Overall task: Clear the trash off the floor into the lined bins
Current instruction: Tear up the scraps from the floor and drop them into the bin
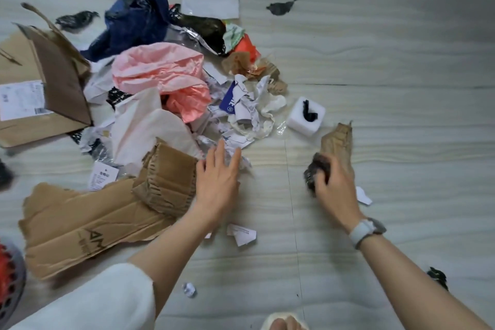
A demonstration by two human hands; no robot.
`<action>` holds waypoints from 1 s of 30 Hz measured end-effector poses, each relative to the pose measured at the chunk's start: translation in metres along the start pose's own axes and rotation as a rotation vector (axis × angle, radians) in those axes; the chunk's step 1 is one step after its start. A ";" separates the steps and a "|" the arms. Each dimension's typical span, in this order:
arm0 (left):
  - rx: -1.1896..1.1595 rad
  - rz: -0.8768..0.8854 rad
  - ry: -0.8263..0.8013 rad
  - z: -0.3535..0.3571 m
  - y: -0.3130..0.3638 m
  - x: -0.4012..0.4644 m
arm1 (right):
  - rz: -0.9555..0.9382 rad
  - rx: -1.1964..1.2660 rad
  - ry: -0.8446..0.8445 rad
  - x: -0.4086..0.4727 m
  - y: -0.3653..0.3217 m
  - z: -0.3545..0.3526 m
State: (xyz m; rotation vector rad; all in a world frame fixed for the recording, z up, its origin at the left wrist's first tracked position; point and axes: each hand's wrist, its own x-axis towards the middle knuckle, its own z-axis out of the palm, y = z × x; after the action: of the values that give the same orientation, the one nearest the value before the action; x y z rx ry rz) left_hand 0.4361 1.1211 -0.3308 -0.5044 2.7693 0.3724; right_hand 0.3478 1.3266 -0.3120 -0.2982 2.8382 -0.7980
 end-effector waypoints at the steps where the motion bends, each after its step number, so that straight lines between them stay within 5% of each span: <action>1: 0.011 -0.044 -0.009 0.000 -0.001 0.004 | 0.071 -0.044 0.016 0.012 0.008 -0.006; 7: 0.143 0.083 0.160 0.010 -0.006 0.012 | 0.313 -0.207 0.019 0.038 0.034 -0.012; 15: -0.042 0.153 0.142 0.017 -0.010 0.010 | 0.543 -0.137 -0.083 -0.008 0.043 0.007; 23: -0.436 0.127 0.306 -0.009 -0.012 0.001 | 0.270 0.162 -0.050 -0.052 0.009 0.028; 27: -0.504 0.110 0.390 -0.018 -0.031 -0.010 | -0.048 0.263 -0.394 -0.071 -0.040 0.037; 30: -0.559 0.050 0.357 -0.021 -0.047 -0.027 | -0.390 0.064 -0.603 -0.081 -0.052 0.056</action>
State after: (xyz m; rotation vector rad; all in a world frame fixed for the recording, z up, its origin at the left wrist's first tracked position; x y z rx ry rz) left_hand 0.4733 1.0803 -0.3120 -0.6827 2.9990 1.1909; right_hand 0.4460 1.2748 -0.3216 -0.9267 2.2086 -0.7057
